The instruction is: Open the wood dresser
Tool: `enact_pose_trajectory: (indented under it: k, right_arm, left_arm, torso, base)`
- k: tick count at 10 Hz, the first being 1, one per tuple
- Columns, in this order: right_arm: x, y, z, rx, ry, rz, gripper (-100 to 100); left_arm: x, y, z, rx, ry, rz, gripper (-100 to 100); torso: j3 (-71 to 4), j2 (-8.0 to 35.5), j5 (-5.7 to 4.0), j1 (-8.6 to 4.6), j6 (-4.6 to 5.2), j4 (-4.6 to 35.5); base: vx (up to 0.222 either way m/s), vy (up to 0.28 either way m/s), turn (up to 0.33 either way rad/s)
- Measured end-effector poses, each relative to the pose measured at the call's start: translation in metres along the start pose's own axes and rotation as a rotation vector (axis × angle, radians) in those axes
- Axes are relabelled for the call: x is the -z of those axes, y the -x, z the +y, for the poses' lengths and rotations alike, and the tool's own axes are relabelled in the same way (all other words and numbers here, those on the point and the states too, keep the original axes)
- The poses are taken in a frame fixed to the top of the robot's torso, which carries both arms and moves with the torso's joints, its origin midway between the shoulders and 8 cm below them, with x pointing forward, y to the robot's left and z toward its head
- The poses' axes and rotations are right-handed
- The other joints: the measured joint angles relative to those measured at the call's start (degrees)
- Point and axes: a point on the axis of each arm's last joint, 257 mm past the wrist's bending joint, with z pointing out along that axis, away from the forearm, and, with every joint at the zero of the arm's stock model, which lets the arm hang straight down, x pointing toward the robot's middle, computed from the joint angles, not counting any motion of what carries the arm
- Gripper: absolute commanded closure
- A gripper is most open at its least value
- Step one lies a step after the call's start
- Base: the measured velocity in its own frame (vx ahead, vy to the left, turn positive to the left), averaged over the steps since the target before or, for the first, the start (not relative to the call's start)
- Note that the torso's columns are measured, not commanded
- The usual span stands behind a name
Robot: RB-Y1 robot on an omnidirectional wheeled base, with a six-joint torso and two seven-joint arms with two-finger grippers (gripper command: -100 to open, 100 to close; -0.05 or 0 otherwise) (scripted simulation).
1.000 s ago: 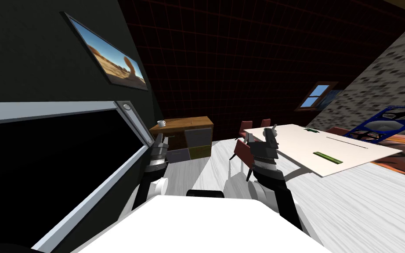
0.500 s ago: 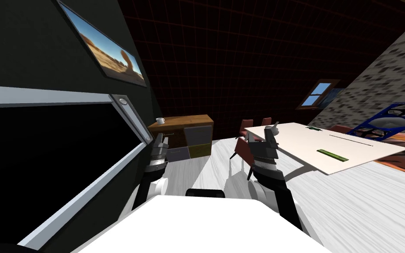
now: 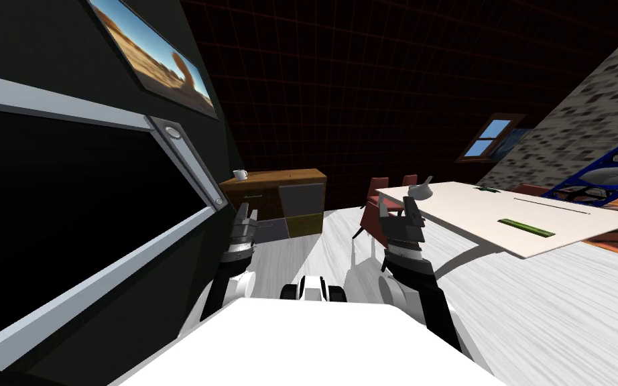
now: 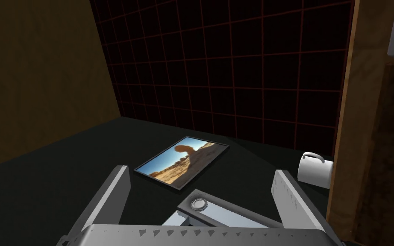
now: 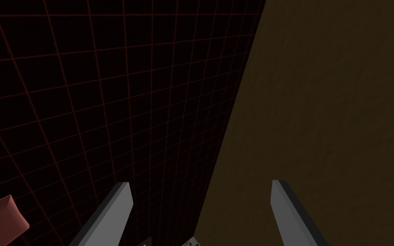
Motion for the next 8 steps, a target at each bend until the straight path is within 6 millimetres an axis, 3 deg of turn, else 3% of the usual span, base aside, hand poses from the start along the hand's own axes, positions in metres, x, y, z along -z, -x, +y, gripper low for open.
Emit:
enact_pose_trajectory:
  k: [4, 8]
  right_arm:
    - [0.0, 0.0, 0.0, 0.0, 0.0, 0.0, 0]
    - [0.0, 0.0, 0.0, 0.0, 0.0, 0.0, 0]
  left_arm:
    - [0.002, -0.009, 0.017, -0.042, 0.023, 0.086, -100]
    - [0.006, -0.013, 0.053, -0.068, 0.088, 0.132, -100]
  torso:
    - [-1.4, 0.7, 0.0, 0.0, 0.0, 0.8]
    - [-1.4, 0.8, -0.01, -0.01, 0.0, 0.8]
  base:
    - [0.096, -0.028, -0.001]
    - [0.16, -0.061, 0.001]
